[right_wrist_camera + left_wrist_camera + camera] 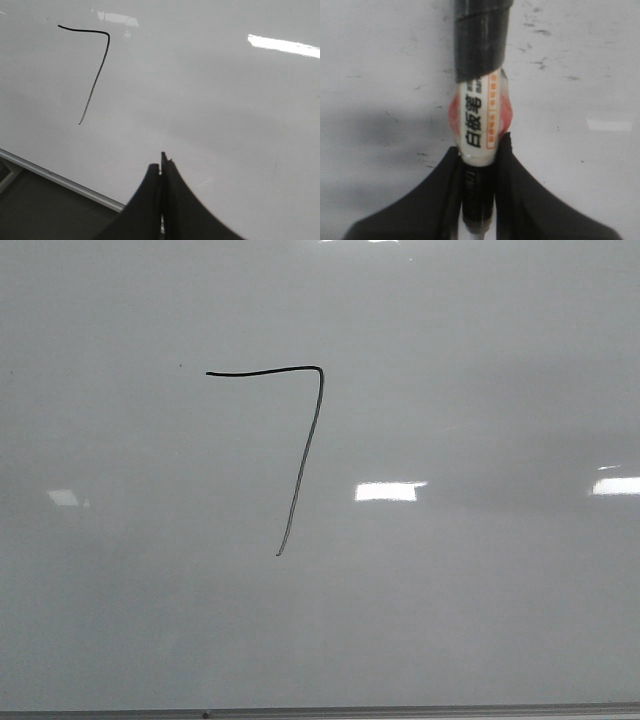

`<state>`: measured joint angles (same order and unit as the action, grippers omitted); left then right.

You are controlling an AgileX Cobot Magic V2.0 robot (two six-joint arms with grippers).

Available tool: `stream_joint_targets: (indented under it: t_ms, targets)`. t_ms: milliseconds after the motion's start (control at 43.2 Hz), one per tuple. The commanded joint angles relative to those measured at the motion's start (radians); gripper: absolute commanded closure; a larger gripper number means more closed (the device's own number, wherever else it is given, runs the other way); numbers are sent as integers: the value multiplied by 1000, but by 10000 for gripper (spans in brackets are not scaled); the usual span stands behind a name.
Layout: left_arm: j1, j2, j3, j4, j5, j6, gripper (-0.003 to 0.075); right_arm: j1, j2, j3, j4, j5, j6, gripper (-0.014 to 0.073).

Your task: Write number 7 on whiteboard

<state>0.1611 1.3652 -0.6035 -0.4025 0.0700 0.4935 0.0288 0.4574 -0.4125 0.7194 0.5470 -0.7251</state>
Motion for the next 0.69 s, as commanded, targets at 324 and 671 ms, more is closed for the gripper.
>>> stream_joint_targets:
  t_ms: [324, 671]
  targets:
    - [-25, 92, -110, -15, -89, -9, 506, -5, 1, -23, 34, -62, 1, 655]
    - [-25, 56, -110, -15, -40, -9, 325, -5, 1, -23, 34, -63, 0, 655]
